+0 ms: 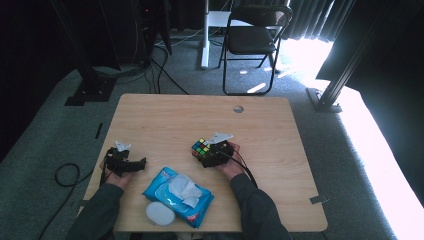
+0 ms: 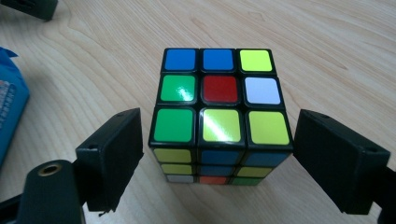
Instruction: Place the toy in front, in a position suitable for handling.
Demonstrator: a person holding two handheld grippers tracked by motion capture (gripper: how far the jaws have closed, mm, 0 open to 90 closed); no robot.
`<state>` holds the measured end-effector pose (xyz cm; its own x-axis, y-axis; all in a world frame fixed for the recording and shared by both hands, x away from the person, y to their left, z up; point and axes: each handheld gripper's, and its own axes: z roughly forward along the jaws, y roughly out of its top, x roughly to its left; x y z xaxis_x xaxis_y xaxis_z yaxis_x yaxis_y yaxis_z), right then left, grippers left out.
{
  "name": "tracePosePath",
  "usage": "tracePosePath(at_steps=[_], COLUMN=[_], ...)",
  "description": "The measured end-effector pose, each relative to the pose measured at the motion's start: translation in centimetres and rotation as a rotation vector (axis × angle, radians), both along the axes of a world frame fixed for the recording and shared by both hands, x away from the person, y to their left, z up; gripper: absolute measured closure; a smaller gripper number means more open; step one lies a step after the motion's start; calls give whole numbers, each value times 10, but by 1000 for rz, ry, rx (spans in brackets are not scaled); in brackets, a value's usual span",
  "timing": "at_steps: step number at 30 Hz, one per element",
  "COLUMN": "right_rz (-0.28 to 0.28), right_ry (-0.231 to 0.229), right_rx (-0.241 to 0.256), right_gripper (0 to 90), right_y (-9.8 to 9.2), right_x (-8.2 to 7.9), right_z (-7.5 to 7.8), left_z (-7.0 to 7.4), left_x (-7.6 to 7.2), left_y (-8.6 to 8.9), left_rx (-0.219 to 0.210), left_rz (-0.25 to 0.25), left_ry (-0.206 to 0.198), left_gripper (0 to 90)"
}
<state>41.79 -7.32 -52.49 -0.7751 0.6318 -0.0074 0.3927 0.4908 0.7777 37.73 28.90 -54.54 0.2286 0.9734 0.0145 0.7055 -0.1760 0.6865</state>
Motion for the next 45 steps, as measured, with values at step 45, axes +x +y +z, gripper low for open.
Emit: tracePosePath(at_steps=[45], right_rz=[48], right_ry=[-14], right_rx=[-22], right_gripper=[340], right_y=[-40], right_x=[-21], right_z=[3], left_z=[0], left_x=[0], left_y=[0], left_rx=[0], left_rz=[-1], left_ry=[0], left_gripper=[25])
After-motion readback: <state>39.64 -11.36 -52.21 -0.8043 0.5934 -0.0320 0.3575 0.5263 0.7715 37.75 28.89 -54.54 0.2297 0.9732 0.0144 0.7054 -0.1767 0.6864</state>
